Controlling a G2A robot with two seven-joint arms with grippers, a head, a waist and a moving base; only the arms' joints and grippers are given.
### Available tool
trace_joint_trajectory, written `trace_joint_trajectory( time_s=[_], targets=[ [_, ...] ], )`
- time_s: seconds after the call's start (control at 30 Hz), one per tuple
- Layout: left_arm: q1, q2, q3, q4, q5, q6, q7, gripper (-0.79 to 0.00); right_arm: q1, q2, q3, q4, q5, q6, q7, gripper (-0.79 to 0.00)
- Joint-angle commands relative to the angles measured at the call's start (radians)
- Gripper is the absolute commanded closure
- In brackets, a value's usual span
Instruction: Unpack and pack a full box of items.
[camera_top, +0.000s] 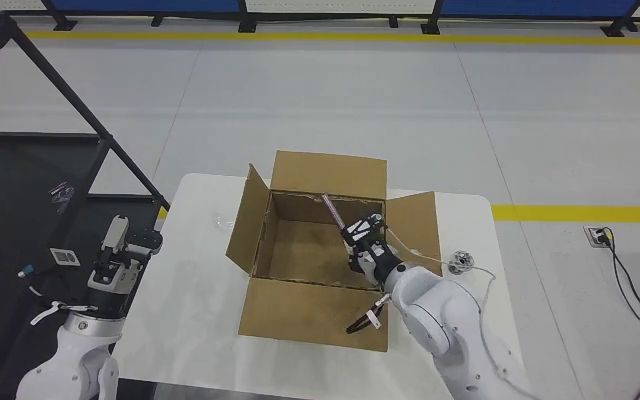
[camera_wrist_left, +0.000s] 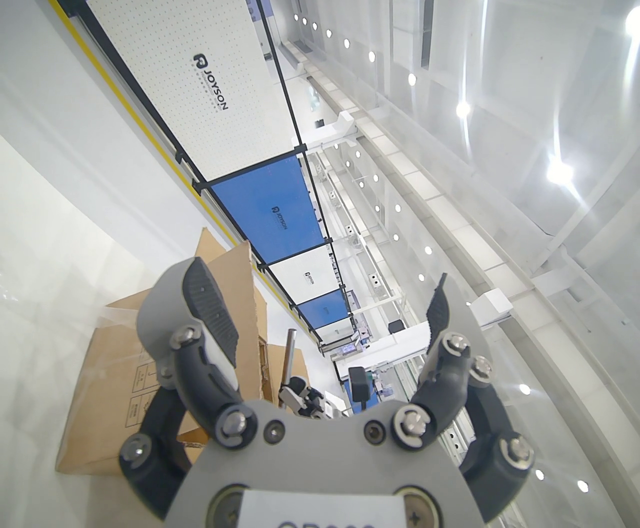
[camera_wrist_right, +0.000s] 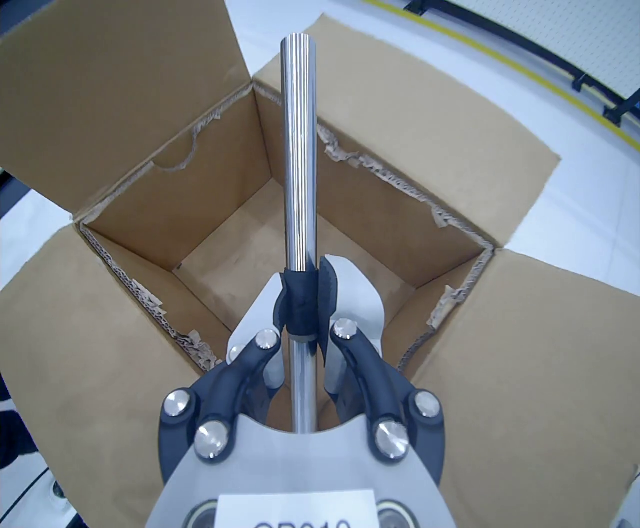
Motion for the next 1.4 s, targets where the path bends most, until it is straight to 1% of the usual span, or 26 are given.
trace_joint_trajectory(
  time_s=[0.0,0.13,0.23,0.33,0.43,0.47,0.53,0.63,0.7,0.77,0.8,0.87,0.93,1.03,1.13,1.2,1.3,1.37],
  targets=[
    [0.002,0.001,0.002,-0.002,0.001,0.0,-0.001,-0.785,-0.041,0.005,0.029,-0.062,-0.008,0.003,-0.043,0.0],
    [0.002,0.001,0.004,-0.001,0.0,-0.003,-0.002,-0.785,-0.124,0.017,0.09,-0.195,-0.035,-0.003,-0.082,0.0],
    [0.002,0.002,0.005,-0.001,-0.001,-0.003,-0.003,-0.785,-0.198,0.026,0.137,-0.309,-0.072,0.001,-0.064,0.0],
    [0.001,0.003,0.006,0.001,-0.005,-0.007,-0.007,-0.785,-0.289,0.034,0.2,-0.43,-0.106,0.041,-0.025,0.0],
    [-0.003,0.004,0.009,0.004,-0.007,-0.007,-0.01,-0.785,-0.372,0.037,0.256,-0.508,-0.126,0.098,0.011,0.0],
    [-0.007,0.005,0.013,0.006,-0.007,-0.007,-0.012,-0.785,-0.411,0.038,0.286,-0.528,-0.13,0.127,0.021,0.0],
    [-0.011,0.005,0.018,0.008,-0.006,-0.007,-0.015,-0.785,-0.449,0.039,0.319,-0.528,-0.133,0.156,0.007,0.0],
    [-0.023,0.006,0.032,0.012,-0.002,-0.003,-0.021,-0.785,-0.535,0.037,0.378,-0.528,-0.126,0.246,-0.005,0.0],
    [-0.031,0.007,0.043,0.015,0.003,-0.001,-0.025,-0.785,-0.589,0.035,0.417,-0.528,-0.097,0.303,0.001,0.0],
    [-0.039,0.007,0.053,0.018,0.008,0.003,-0.028,-0.785,-0.638,0.03,0.461,-0.528,-0.047,0.381,0.036,0.0],
    [-0.043,0.007,0.059,0.02,0.009,0.003,-0.029,-0.785,-0.653,0.029,0.479,-0.521,-0.014,0.407,0.05,0.0],
    [-0.051,0.008,0.07,0.024,0.013,0.006,-0.033,-0.785,-0.664,0.025,0.521,-0.453,0.065,0.453,0.063,0.0],
    [-0.057,0.009,0.079,0.024,0.022,0.009,-0.034,-0.785,-0.652,0.024,0.551,-0.371,0.154,0.432,0.065,0.0],
    [-0.064,0.009,0.088,0.022,0.03,0.012,-0.035,-0.785,-0.597,0.027,0.594,-0.223,0.259,0.381,0.093,0.0],
    [-0.067,0.01,0.095,0.019,0.034,0.014,-0.033,-0.785,-0.518,0.031,0.588,-0.076,0.294,0.346,0.122,0.0],
    [-0.066,0.01,0.098,0.018,0.036,0.014,-0.031,-0.785,-0.458,0.032,0.57,0.02,0.282,0.359,0.134,0.0],
    [-0.058,0.011,0.098,0.015,0.041,0.014,-0.026,-0.785,-0.383,0.033,0.552,0.141,0.308,0.328,0.116,0.0],
    [-0.054,0.012,0.095,0.015,0.043,0.013,-0.023,-0.785,-0.355,0.035,0.55,0.188,0.299,0.334,0.116,0.0]
  ],
)
